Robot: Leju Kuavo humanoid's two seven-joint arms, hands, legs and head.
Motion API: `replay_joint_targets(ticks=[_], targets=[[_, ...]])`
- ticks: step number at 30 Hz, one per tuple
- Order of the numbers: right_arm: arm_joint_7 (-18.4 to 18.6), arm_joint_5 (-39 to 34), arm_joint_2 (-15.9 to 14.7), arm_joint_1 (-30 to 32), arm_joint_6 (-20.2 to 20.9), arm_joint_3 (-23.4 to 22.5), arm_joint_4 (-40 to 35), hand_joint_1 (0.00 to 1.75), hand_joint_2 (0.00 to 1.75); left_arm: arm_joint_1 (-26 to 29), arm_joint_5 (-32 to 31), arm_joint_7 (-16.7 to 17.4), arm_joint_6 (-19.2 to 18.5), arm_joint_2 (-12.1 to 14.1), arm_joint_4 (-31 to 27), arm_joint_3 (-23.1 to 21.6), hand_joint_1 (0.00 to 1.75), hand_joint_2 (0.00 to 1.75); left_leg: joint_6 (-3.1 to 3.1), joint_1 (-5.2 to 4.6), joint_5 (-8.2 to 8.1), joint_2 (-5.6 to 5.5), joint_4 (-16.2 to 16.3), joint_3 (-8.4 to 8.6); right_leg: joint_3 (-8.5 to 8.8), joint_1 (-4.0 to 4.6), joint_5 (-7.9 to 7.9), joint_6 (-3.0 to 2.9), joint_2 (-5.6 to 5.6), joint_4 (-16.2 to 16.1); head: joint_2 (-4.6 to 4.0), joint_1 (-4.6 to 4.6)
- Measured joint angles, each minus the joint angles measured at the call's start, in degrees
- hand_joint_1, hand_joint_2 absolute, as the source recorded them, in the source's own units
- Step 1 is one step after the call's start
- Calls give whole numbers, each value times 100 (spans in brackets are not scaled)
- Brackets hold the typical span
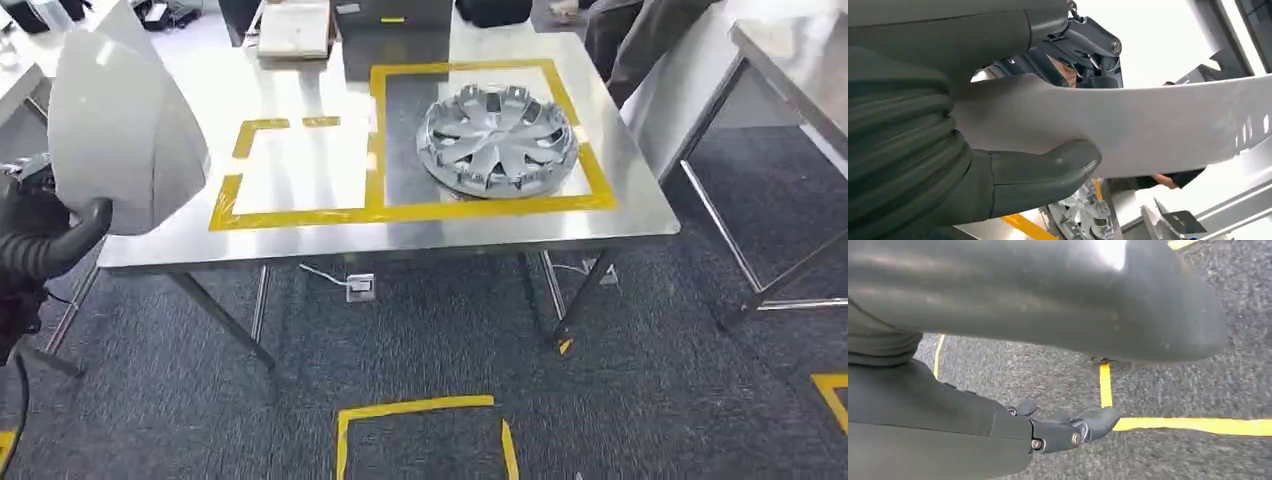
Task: Take the parts from the cabinet and place them on the table.
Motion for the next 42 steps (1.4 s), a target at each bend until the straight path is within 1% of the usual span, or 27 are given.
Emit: replay_joint_targets(ticks=[1, 2, 3, 4, 6, 7, 8, 11, 13, 14, 16, 17, 18, 19, 21, 22, 23, 26, 28, 29, 31, 32, 33, 34, 37, 39, 42], targets=[[0, 0, 0, 0, 2, 0, 0, 0, 0, 42, -9, 9, 0, 0, 0, 0, 175, 175, -18, 6, -103, 0, 449, -298, 42, 1, -39, -2, 3, 0, 0, 9], [2, 0, 0, 5, 0, 0, 0, 0, 0, 86, -13, 11, 0, -2, 0, 0, 175, 175, -30, 6, -71, 0, 679, -495, 93, 1, -84, 1, 11, 1, 0, 4], [2, 0, 0, 11, 2, 0, 0, 0, 0, 109, -15, 13, 0, -2, 0, 0, 175, 175, -32, 8, 77, 1, 654, -565, 157, 0, -129, 5, 14, 1, 2, 4], [4, 2, 0, 20, 0, 0, 2, 0, 0, 112, -26, 16, 0, -2, 0, 0, 175, 175, -24, 9, 381, 2, 368, -513, 232, 0, -184, 15, 17, 3, 0, 4], [2, 2, 2, 19, 0, 0, 2, 0, 0, 108, -26, 15, 0, 6, -22, 13, 175, 175, 1, 11, 1101, 9, -660, -152, 402, -4, -307, 45, 18, 6, 2, 4], [4, 2, 2, 23, 0, 0, 4, 0, 0, 110, -26, 11, 0, 4, -20, 22, 175, 175, 20, -4, 1128, 15, -895, -28, 408, 10, -362, 84, 20, 8, 2, 11], [2, 2, 2, 2, 0, 0, 4, 0, 0, 94, -33, 20, 0, 6, -26, 28, 175, 175, 48, -28, 1024, 12, -1061, 81, 415, 32, -404, 128, 35, 35, 0, -13], [9, 2, 2, 1, -4, 0, 4, 0, 0, 108, -42, 24, 0, 6, -46, 42, 175, 175, 182, -35, 942, -18, -1029, 43, 431, 23, -442, 207, 5, -8, 0, 20], [2, -4, -2, -10, -7, 0, 4, 0, 0, 96, -42, 24, -2, 6, -87, 50, 175, 175, 261, 14, 909, -18, -1080, 137, 402, 30, -554, 270, 3, 167, 2, 26], [2, -4, 0, -23, -2, 0, 4, 0, 0, 78, -44, 24, 0, 6, -90, 52, 175, 175, 297, 16, 885, -5, -1080, 159, 199, 18, -692, 289, 1, 522, 2, 39], [2, -11, -2, -25, -7, 0, 4, 0, 0, 95, -44, 35, -2, -2, -92, 50, 175, 175, 319, 6, 822, 4, -1075, 201, -422, -5, -994, 317, 1, 1490, 0, 44], [7, -11, -2, -12, -7, 0, 4, 0, 0, 98, -44, 44, -2, -7, -90, 48, 175, 175, 319, 6, 785, 2, -1066, 228, -680, -4, -1021, 323, 1, 1815, 0, 42], [7, -11, -2, 3, -4, 0, 4, 0, 0, 101, -44, 44, -2, -9, -87, 46, 175, 175, 314, 7, 746, -3, -1059, 265, -802, -7, -896, 324, 1, 1851, 0, 46], [4, -13, -2, 13, -5, 0, 4, 0, 0, 102, -46, 46, -2, -9, -85, 46, 175, 175, 301, 8, 700, -9, -1055, 323, -784, -12, -615, 317, 1, 1613, 0, 46], [2, -13, -2, 15, -4, 0, 4, 0, 0, 96, -46, 46, -2, -9, -85, 46, 175, 175, 263, 10, 592, -10, -1045, 468, -445, -13, 116, 279, -2, 605, 0, 46], [2, -13, -4, 19, -4, 0, 6, 0, 0, 96, -44, 44, -2, -9, -83, 46, 175, 175, 237, 10, 543, -3, -1046, 465, -310, -8, 237, 248, -5, 225, 0, 44], [0, -13, -4, 16, -2, 0, 11, 0, 0, 80, -44, 44, -4, -9, -81, 48, 175, 175, 188, -32, 497, -23, -1027, 511, -218, 27, 118, 238, -1, 113, 0, 42], [4, -13, -4, 8, -2, 0, 13, 0, 0, 78, -46, 59, -4, -9, -79, 48, 175, 175, 97, -16, 489, -16, -1101, 542, -232, 39, 75, 165, 9, 140, 2, 35], [2, -13, -2, 14, -4, 0, 13, 0, 0, 88, -46, 57, -4, -2, -92, 55, 175, 175, 23, -1, 406, 3, -995, 549, -103, -10, 62, 81, 7, 46, 2, 24], [2, -13, -4, 16, -4, 0, 13, 0, 0, 60, -46, 53, -4, 0, -94, 55, 175, 175, 7, -2, 274, 4, -685, 392, -63, -15, 32, 33, 5, 37, 0, -18], [4, -11, -4, 10, -9, -2, 13, 0, 0, 75, -46, 55, -4, 6, -83, 57, 175, 175, -24, 4, -42, 4, 215, -150, -6, -14, -26, 11, 8, 37, 2, -9], [6, -11, -4, 11, -11, -2, 13, 0, 0, 102, -46, 57, -4, 4, -72, 55, 175, 175, -31, 5, -81, 4, 596, -423, 33, -12, -63, 10, 12, 39, 0, -11], [9, -11, -4, 16, -11, -2, 13, 0, 0, 116, -46, 61, -4, 4, -61, 50, 175, 175, -31, 5, 5, 4, 718, -576, 85, -10, -106, 13, 17, 39, 2, -4], [13, -11, -4, 24, -13, -2, 15, 0, 0, 115, -48, 61, -4, 4, -50, 50, 175, 175, -24, 5, 249, 4, 548, -577, 153, -10, -153, 22, 21, 40, 0, -11], [15, -13, -4, 27, -20, -2, 15, 0, 0, 64, -48, 59, -11, 4, -35, 50, 175, 175, 23, 6, 1188, 15, -828, -105, 366, -11, -318, 69, 26, 45, 0, -9], [15, -13, -4, 4, -20, -2, 18, 0, 0, 4, -50, 59, -22, -2, -11, 46, 175, 175, 100, -25, 981, 2, -1038, 54, 338, 24, -390, 146, 34, 72, 2, -17], [11, -22, -7, -13, -39, -2, 18, 0, 0, -35, -55, 42, -57, -13, 31, 35, 175, 175, 207, -22, 926, -24, -1031, 57, 382, 28, -446, 247, 14, 15, 2, 13]])
